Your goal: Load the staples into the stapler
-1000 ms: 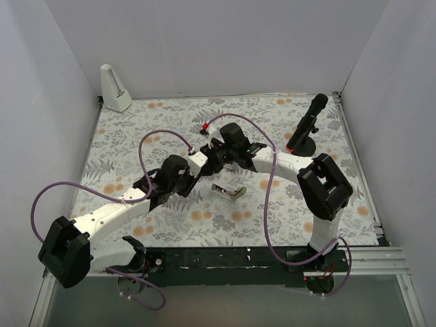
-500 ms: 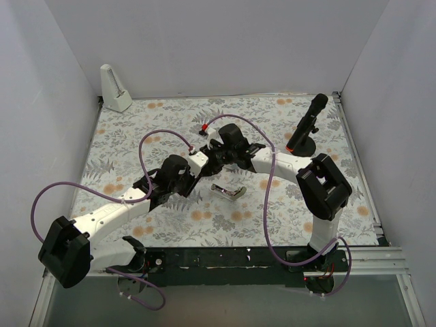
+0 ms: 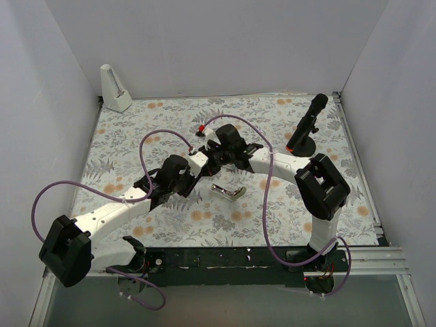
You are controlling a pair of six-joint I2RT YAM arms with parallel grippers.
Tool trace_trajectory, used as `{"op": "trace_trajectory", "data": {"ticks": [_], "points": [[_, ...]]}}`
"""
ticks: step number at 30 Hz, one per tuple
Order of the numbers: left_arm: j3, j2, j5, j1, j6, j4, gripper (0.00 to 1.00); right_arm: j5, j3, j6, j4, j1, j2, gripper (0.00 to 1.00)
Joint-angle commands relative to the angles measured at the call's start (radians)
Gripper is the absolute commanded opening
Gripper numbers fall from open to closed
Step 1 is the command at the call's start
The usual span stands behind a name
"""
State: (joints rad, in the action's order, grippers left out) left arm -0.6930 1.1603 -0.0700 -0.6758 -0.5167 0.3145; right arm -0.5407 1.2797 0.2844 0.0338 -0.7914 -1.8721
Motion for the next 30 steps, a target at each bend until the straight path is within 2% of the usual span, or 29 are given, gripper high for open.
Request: {"op": "trace_trajectory", "data": {"ticks": [1,12,18,24,26,27,28,30], "points": [[-0.010,0.002,-0.002,0.002,0.001,-0.005,0.28,0.064,0.040,-0.048,-0.023,-0.003,-0.027,0.01],[-0.022,0.036,-0.011,0.002,0.001,0.028,0.34,0.130,0.055,-0.091,-0.032,0.000,-0.029,0.01],[-0.020,0.036,-0.011,0.002,0.001,0.032,0.43,0.146,0.066,-0.096,-0.032,0.007,-0.036,0.01],[-0.028,0.035,-0.039,0.004,-0.020,0.037,0.47,0.143,0.060,-0.093,-0.032,0.009,-0.030,0.01],[-0.028,0.013,-0.083,0.007,-0.066,0.021,0.65,0.139,0.056,-0.080,-0.028,0.009,-0.032,0.01],[-0.030,-0.005,-0.108,0.010,-0.092,0.014,0.69,0.134,0.053,-0.073,-0.022,0.009,-0.032,0.01],[-0.028,-0.037,-0.140,0.010,-0.130,0.000,0.78,0.131,0.050,-0.051,-0.015,0.009,-0.033,0.01],[-0.043,-0.076,-0.253,0.015,-0.280,0.001,0.82,0.130,0.038,-0.028,0.008,0.011,-0.033,0.01]]}}
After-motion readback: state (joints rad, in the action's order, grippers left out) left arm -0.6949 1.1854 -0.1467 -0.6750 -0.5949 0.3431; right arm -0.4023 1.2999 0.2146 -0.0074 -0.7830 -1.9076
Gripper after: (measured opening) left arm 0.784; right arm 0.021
